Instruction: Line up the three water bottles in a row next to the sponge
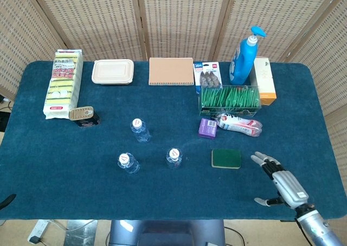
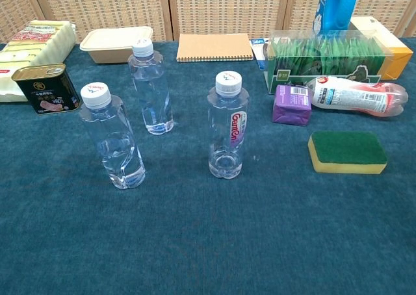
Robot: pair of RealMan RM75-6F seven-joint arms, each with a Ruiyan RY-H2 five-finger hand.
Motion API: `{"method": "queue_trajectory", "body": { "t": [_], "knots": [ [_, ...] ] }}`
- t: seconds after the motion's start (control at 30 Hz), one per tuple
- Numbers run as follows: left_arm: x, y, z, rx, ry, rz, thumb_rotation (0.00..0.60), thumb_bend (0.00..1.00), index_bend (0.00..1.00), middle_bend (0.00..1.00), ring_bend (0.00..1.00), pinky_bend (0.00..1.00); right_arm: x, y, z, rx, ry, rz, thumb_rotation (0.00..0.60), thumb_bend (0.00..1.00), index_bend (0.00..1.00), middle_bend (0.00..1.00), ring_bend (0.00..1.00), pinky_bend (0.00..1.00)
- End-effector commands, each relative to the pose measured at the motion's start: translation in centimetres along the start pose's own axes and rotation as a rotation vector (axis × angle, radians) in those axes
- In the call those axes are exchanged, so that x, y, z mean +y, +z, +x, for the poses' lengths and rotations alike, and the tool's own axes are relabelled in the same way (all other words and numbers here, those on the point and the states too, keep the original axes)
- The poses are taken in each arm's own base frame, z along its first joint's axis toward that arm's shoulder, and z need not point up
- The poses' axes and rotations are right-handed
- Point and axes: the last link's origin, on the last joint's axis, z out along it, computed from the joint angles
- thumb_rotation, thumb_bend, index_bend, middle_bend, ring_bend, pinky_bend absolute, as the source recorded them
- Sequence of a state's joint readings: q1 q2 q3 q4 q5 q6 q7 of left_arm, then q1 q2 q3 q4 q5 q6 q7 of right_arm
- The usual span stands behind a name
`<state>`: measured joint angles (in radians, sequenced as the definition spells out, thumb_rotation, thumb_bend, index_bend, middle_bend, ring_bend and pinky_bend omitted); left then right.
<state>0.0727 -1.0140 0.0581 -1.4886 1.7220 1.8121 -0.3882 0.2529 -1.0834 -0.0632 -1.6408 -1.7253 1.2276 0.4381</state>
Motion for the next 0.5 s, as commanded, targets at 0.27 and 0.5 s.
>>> {"method": "queue_trajectory", "body": {
  "t": [0.27,0.5],
  "knots": [
    [0.0,0.2,-0.3,-0.009,0.013,0.004,0.600,0.12,0.00,0.00,0.00,0.03,-3.6,8.4,-2.1,-0.102,0.141,0.196,0.600,0.00,0.01,0.01,0.00,0.01],
    [-0.1,0.5,-0.7,-0.019,0.024,0.021,0.600,0.12,0.00,0.00,0.00,0.03,-7.3,13.0,-3.8,-0.129,0.243,0.254,0.600,0.00,0.01,0.01,0.00,0.01]
  ]
}}
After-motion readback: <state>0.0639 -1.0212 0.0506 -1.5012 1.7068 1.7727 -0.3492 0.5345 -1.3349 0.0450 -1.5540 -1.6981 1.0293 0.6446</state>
